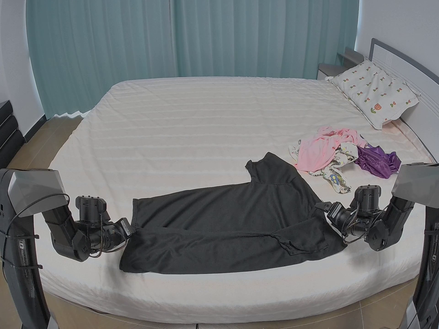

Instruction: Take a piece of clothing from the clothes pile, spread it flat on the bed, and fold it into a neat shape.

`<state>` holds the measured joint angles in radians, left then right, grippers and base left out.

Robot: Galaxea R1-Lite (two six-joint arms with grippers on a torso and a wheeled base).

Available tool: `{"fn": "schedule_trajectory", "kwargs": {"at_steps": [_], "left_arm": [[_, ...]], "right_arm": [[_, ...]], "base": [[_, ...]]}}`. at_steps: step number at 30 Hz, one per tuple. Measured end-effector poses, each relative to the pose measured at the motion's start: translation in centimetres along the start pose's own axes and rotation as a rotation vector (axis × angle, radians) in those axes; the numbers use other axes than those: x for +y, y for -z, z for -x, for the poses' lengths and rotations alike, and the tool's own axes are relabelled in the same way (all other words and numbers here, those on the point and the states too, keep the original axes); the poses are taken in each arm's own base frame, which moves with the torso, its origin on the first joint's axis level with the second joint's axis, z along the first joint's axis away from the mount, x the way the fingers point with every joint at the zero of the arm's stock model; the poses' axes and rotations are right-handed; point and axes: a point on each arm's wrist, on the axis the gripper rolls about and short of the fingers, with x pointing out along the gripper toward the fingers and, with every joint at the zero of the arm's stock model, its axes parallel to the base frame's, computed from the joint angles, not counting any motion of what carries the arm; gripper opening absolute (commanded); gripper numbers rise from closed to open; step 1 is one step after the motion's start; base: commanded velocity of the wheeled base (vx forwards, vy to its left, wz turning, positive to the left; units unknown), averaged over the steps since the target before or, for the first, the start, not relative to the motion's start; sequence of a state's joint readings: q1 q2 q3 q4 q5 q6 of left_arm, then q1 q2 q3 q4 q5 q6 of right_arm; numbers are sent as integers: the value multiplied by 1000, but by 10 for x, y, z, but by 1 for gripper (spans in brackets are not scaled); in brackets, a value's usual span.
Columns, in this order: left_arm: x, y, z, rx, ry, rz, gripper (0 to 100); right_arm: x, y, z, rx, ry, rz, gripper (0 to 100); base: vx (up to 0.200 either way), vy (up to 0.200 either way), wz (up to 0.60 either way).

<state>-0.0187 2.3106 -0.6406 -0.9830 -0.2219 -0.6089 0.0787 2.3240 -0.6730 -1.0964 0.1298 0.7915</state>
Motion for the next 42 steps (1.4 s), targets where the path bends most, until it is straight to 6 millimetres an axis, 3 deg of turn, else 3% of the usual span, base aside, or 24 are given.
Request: {"fn": "schedule_trajectory", "kwargs": {"at_steps": [10, 18, 36, 37, 42], "left_arm": [[7, -2, 2, -3, -17, 20, 0], [11, -3, 7, -3, -29, 33, 0], [12, -2, 7, 0, -32, 36, 0], [12, -2, 7, 0, -32, 36, 0], [12, -2, 6, 0, -32, 36, 0]], "right_arm": [[0, -2, -3, 2, -31, 108, 100], [3, 12, -14, 89, -115, 270, 100], [-7, 7, -25, 82, -109, 302, 100], [-8, 8, -25, 84, -107, 301, 0], [-12, 11, -26, 96, -100, 297, 0]], "base": [[0, 0, 0], [0, 0, 0], [0, 0, 0], [0, 0, 0], [0, 0, 0]]}}
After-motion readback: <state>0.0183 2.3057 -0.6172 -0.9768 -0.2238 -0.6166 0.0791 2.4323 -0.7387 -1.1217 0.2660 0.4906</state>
